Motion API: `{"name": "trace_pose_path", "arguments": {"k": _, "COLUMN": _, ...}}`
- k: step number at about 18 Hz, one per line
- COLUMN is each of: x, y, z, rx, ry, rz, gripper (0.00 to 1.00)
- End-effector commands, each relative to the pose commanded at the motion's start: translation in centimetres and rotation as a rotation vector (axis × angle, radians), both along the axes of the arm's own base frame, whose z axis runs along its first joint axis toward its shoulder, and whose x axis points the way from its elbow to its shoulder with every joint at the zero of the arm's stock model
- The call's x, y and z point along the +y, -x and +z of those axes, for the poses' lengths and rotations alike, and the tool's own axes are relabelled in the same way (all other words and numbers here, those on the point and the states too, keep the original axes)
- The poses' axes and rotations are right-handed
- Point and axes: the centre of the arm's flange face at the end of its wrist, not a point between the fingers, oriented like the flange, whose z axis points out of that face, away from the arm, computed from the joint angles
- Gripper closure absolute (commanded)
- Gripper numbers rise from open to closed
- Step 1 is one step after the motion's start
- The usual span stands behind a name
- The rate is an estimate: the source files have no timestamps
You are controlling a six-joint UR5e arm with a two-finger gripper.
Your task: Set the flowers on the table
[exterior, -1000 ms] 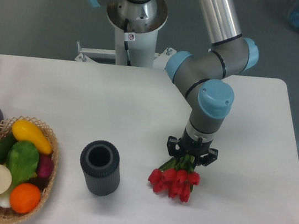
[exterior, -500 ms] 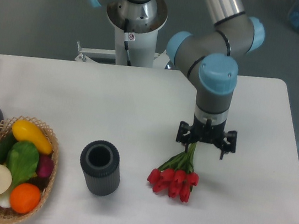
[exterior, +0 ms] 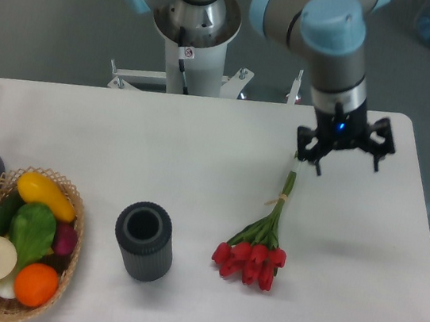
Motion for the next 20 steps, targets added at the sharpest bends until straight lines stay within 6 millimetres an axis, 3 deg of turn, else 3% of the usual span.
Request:
{"name": "trace_pose_path", "arguments": {"k": 4, "x": -4.5, "y": -0.5, "z": 2.5, "rx": 0.019, "ry": 0.107, "rz": -0.144, "gripper": 0.00}}
{"name": "trace_pose_path", "arguments": {"k": 8, "x": -8.0, "y": 0.1, "z": 4.6, "rx": -0.007, "ry": 0.096, "rz": -0.217, "gripper": 0.00}}
{"name": "trace_pose_path", "arguments": {"k": 12, "x": -13.4, "y": 0.5, "z": 7.1, "rx": -0.037, "ry": 0.104, "rz": -0.343, "gripper": 0.00}}
{"name": "trace_pose_path", "arguments": {"k": 20, "x": -17.2, "y": 0.2, "z": 7.7, "rx": -0.063, "ry": 0.131, "rz": -0.427, "gripper": 0.00}}
